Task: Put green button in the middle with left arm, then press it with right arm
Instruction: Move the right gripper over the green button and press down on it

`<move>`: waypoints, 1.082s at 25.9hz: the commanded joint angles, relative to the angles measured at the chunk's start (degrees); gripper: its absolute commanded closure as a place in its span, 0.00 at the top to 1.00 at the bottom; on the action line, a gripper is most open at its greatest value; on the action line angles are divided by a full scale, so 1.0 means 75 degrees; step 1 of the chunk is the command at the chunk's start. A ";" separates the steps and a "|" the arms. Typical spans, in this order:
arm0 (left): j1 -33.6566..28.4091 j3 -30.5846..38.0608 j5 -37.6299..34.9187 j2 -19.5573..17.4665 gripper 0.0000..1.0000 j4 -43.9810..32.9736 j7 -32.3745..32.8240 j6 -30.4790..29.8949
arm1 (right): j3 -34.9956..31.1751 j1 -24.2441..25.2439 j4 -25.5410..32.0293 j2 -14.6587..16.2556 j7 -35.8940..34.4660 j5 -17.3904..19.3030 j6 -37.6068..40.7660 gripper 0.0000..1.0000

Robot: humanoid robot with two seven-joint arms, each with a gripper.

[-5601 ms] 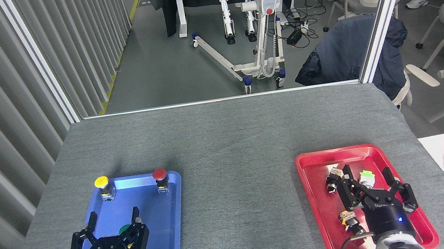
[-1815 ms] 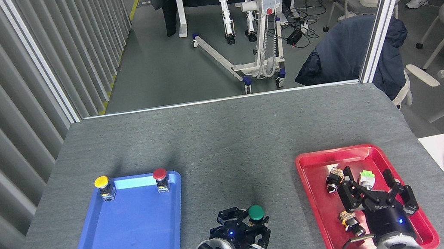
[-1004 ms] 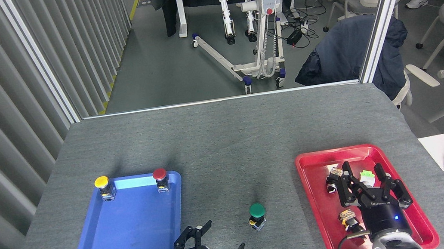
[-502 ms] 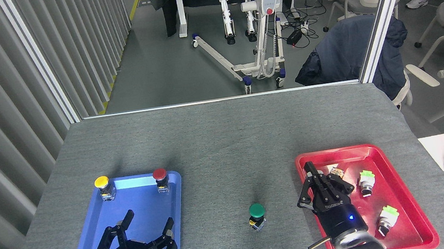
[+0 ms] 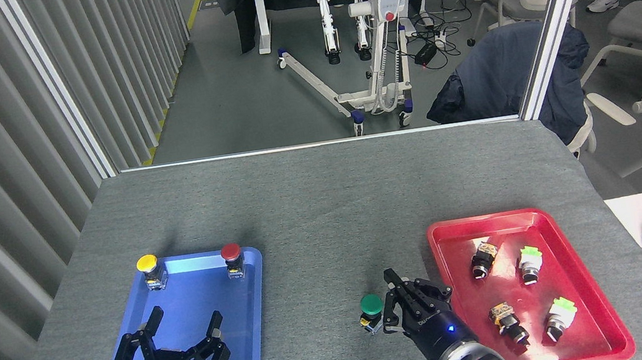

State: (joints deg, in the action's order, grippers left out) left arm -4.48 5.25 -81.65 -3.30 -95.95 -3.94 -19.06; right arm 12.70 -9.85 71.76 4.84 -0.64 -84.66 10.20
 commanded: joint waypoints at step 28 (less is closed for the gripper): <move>0.0011 0.0167 0.0001 0.0217 0.98 -0.0004 0.0009 -0.0025 | 0.0581 -0.0362 -0.1482 -0.0224 -0.0055 -0.0208 0.0035 0.00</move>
State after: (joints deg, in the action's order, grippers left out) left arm -4.42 6.51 -81.65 -1.70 -96.02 -3.84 -19.17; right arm 16.96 -12.65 61.36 3.16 -2.16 -86.20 10.39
